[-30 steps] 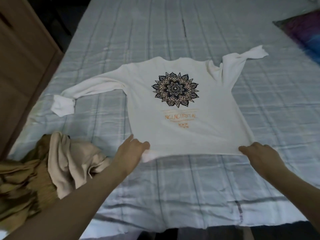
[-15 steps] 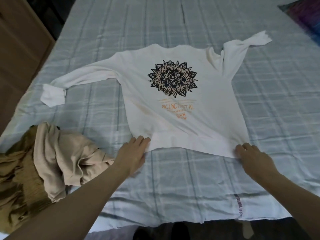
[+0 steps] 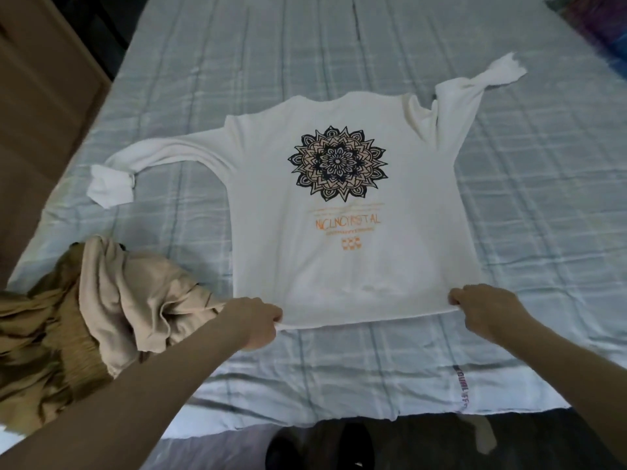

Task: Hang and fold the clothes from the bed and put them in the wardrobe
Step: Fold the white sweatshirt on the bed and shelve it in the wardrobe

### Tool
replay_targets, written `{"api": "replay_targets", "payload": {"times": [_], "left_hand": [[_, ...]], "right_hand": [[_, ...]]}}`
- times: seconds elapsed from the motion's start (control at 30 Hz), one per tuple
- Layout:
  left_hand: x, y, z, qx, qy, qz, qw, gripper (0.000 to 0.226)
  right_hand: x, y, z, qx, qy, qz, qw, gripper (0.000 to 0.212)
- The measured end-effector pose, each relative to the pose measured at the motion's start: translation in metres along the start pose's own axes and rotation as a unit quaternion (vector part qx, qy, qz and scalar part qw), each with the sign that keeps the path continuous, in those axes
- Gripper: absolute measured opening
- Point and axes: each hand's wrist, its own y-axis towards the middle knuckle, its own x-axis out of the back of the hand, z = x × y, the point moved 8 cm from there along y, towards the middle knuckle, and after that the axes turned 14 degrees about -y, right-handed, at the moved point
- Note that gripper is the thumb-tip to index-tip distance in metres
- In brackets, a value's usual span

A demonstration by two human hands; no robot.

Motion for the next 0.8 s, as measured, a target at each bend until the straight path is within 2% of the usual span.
{"api": "replay_targets", "payload": {"times": [0.17,0.23,0.33,0.4,0.47,0.5,0.57,0.63,0.67,0.73,0.8], "left_hand": [[-0.021,-0.009,-0.001,-0.008,0.047,0.022,0.999,0.033],[-0.031,-0.015,-0.001,-0.019,0.047,0.035,0.998,0.047],[-0.038,-0.026,0.0,-0.013,0.039,0.066,0.997,0.065],[-0.034,-0.028,0.0,0.003,0.039,0.104,0.994,0.063],[-0.019,-0.025,-0.005,-0.004,0.058,0.114,0.992,0.05],[-0.007,-0.021,-0.012,-0.029,0.073,0.092,0.993,0.042],[0.02,-0.01,-0.031,-0.101,0.089,0.006,0.991,0.029],[0.043,0.006,-0.046,-0.157,0.069,-0.086,0.981,0.034],[0.054,0.015,-0.053,-0.184,0.051,-0.129,0.973,0.043],[0.073,0.036,-0.067,-0.233,0.014,-0.191,0.953,0.058],[0.08,0.063,-0.074,-0.218,0.002,-0.166,0.962,0.067]], "right_hand": [[-0.022,-0.017,0.015,0.04,-0.008,0.034,0.999,0.032],[-0.024,-0.016,0.024,0.056,-0.026,0.05,0.997,0.033],[-0.025,-0.02,0.031,0.084,-0.036,0.118,0.989,0.047],[-0.018,-0.021,0.029,0.083,-0.033,0.165,0.982,0.048],[0.001,-0.012,0.025,0.063,-0.048,0.173,0.982,0.041],[0.016,-0.003,0.024,0.045,-0.05,0.149,0.986,0.038],[0.051,0.021,0.027,0.016,-0.004,0.04,0.999,0.039],[0.079,0.042,0.035,0.012,0.06,-0.09,0.994,0.055],[0.087,0.051,0.038,0.014,0.071,-0.123,0.99,0.069],[0.088,0.068,0.042,0.02,0.058,-0.111,0.992,0.098],[0.077,0.085,0.038,0.03,0.061,-0.065,0.996,0.117]]}}
